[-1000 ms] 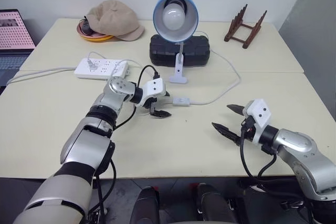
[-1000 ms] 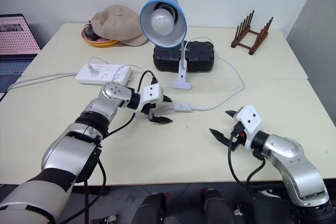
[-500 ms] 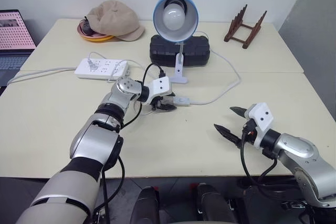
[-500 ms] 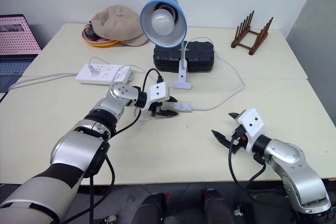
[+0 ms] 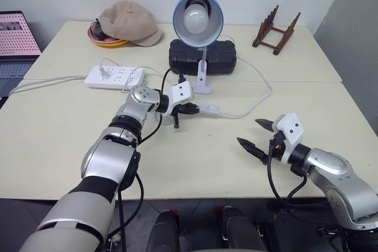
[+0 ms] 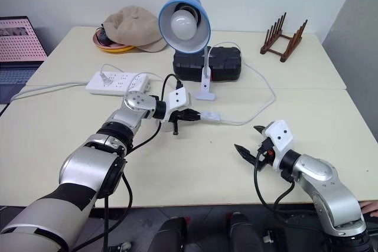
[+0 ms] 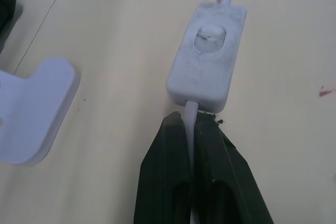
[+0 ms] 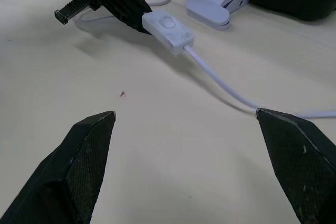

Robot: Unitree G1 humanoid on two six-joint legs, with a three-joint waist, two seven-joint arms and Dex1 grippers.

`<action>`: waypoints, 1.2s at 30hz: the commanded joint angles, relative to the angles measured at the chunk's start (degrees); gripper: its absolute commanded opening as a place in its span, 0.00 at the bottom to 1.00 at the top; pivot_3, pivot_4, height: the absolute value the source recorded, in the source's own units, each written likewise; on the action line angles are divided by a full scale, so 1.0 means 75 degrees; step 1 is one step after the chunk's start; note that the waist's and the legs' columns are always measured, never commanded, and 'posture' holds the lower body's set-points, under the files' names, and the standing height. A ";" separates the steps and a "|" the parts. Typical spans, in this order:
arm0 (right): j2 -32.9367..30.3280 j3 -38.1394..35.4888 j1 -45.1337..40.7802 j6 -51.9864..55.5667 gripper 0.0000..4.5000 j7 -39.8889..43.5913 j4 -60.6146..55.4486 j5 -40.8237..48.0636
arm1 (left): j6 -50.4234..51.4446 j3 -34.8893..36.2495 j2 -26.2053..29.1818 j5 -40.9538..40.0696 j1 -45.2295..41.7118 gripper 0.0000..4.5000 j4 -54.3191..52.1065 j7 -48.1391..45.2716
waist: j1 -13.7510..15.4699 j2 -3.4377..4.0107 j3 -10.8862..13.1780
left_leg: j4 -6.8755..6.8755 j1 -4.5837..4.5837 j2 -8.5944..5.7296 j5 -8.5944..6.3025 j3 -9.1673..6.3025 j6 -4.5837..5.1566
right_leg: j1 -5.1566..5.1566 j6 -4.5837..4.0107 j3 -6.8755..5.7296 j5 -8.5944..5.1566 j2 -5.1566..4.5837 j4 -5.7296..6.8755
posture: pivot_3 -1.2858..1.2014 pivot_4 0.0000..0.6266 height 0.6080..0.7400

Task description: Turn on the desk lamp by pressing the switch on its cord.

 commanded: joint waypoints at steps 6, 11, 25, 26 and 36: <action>0.0024 -0.0180 -0.0085 0.0222 1.00 -0.0045 -0.0049 0.0257 | 0.1191 0.0015 0.0554 -0.0473 0.0784 0.23 -0.2000 -0.2033 | -0.0055 0.0001 0.0000 | -0.0001 0.0012 0.0002 0.0000 0.0000 0.0000 | 0.0004 -0.0001 0.0002 -0.0001 0.0003 0.0010 | 0.52 0.24 1.00; -0.0008 -0.0098 -0.0219 0.0230 1.00 0.0059 0.0083 0.0256 | 0.1288 -0.0087 0.0781 -0.0167 0.1084 0.46 -0.2551 -0.1703 | -0.0065 0.0001 -0.0001 | 0.0003 0.0015 0.0003 0.0001 -0.0005 0.0002 | 0.0006 -0.0002 0.0002 0.0000 0.0005 0.0016 | 0.52 0.24 1.00; 0.0044 0.0017 -0.0253 0.0270 1.00 0.0000 0.0020 0.0177 | 0.0145 -0.0153 0.0178 -0.0023 0.0819 0.99 -0.2408 -0.0565 | 0.0007 0.0000 -0.0001 | 0.0006 0.0014 0.0003 0.0001 -0.0004 0.0002 | 0.0007 -0.0001 0.0002 0.0000 0.0005 0.0013 | 0.52 0.24 1.00; 0.0046 0.0016 -0.0257 0.0275 1.00 -0.0007 0.0016 0.0177 | 0.0072 -0.0169 0.0145 -0.0001 0.0800 0.99 -0.2372 -0.0516 | -0.0003 0.0000 -0.0001 | 0.0006 0.0015 0.0003 0.0002 -0.0004 0.0002 | 0.0007 -0.0001 0.0002 0.0000 0.0005 0.0014 | 0.52 0.24 1.00; 0.0035 -0.0042 -0.0175 0.0293 1.00 -0.0058 -0.0062 0.0175 | -0.0814 -0.0353 -0.0030 0.0248 0.0599 0.99 -0.2067 -0.0092 | 0.0005 0.0000 -0.0001 | 0.0005 0.0015 0.0002 0.0001 -0.0004 0.0002 | 0.0007 -0.0001 0.0003 0.0000 0.0007 0.0014 | 0.52 0.24 1.00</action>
